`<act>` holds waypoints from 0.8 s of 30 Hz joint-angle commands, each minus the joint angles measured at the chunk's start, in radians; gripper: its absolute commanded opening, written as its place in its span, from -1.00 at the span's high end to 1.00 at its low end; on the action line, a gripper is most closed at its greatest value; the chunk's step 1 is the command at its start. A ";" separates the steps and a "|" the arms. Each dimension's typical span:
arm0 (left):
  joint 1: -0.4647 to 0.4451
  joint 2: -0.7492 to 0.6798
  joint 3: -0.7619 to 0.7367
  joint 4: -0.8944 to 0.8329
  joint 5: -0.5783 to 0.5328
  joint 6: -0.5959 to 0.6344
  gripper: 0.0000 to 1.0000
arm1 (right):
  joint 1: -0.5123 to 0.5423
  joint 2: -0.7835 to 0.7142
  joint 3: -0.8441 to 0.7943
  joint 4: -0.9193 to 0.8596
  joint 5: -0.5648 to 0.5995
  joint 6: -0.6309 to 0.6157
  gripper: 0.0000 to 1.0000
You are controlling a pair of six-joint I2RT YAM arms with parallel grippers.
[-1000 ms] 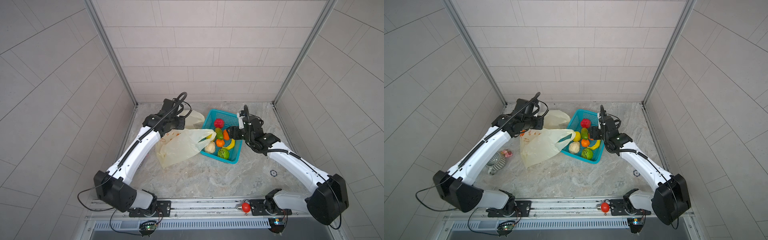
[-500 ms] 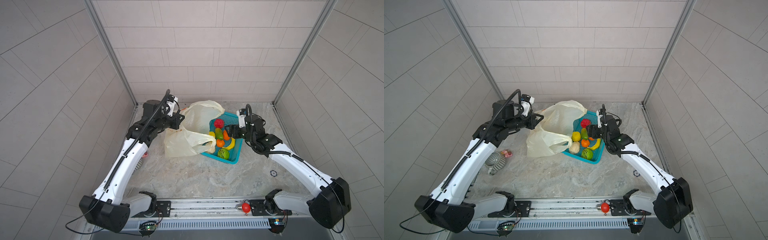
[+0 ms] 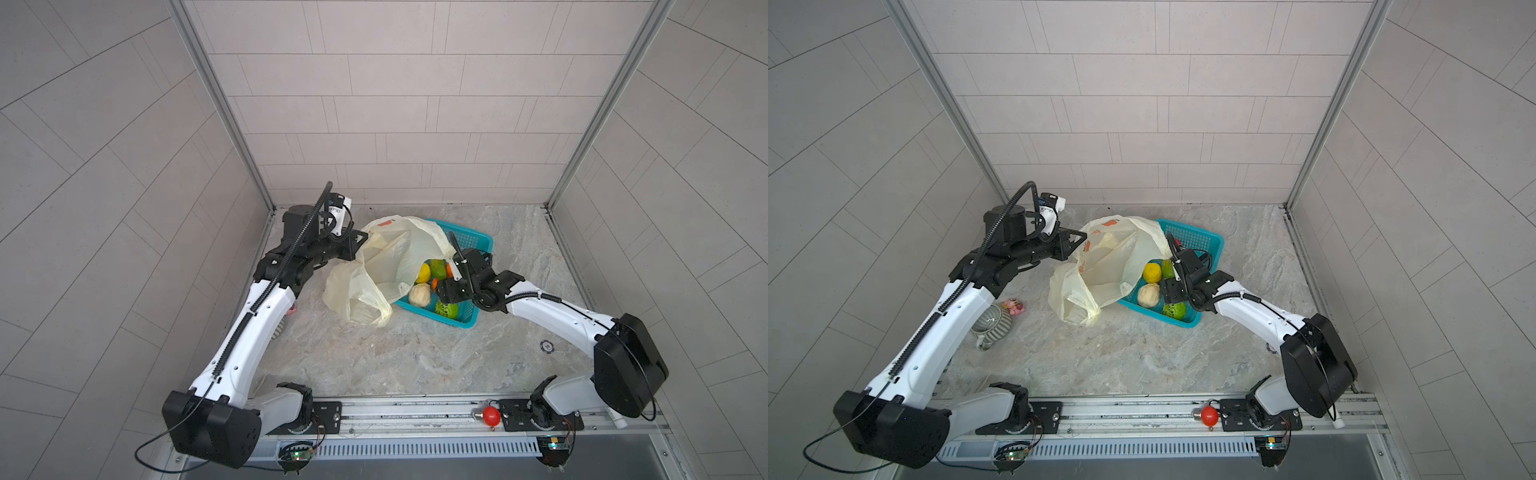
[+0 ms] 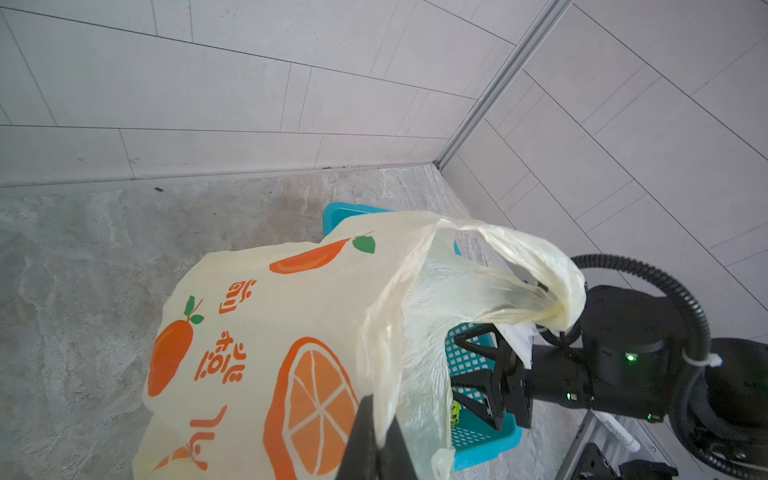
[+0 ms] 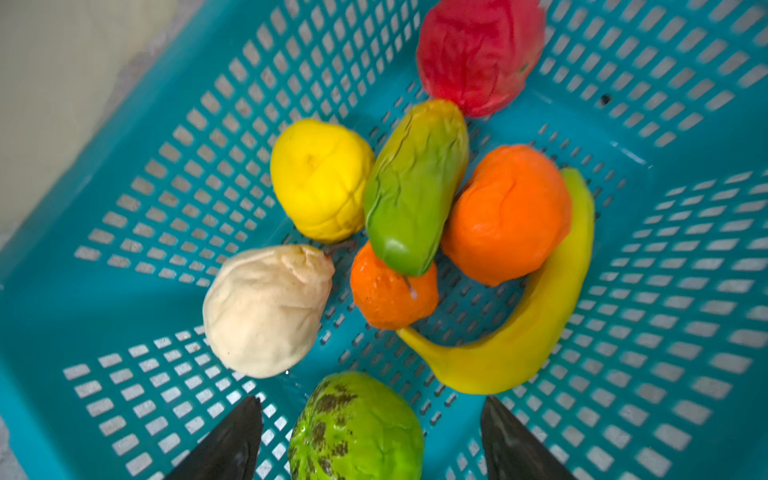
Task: Place the fruits into the plastic bag
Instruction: 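Lower the right gripper into the basket and grasp the green guava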
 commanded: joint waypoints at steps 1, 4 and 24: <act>0.006 -0.015 -0.011 0.060 -0.012 -0.031 1.00 | 0.010 0.022 0.022 -0.101 0.007 -0.036 -0.65; 0.006 -0.014 -0.015 0.065 -0.018 -0.038 1.00 | 0.012 0.062 0.031 -0.133 0.002 -0.045 -0.67; 0.006 -0.004 -0.032 0.066 -0.092 -0.046 1.00 | 0.034 0.243 0.152 -0.298 -0.028 -0.054 -0.57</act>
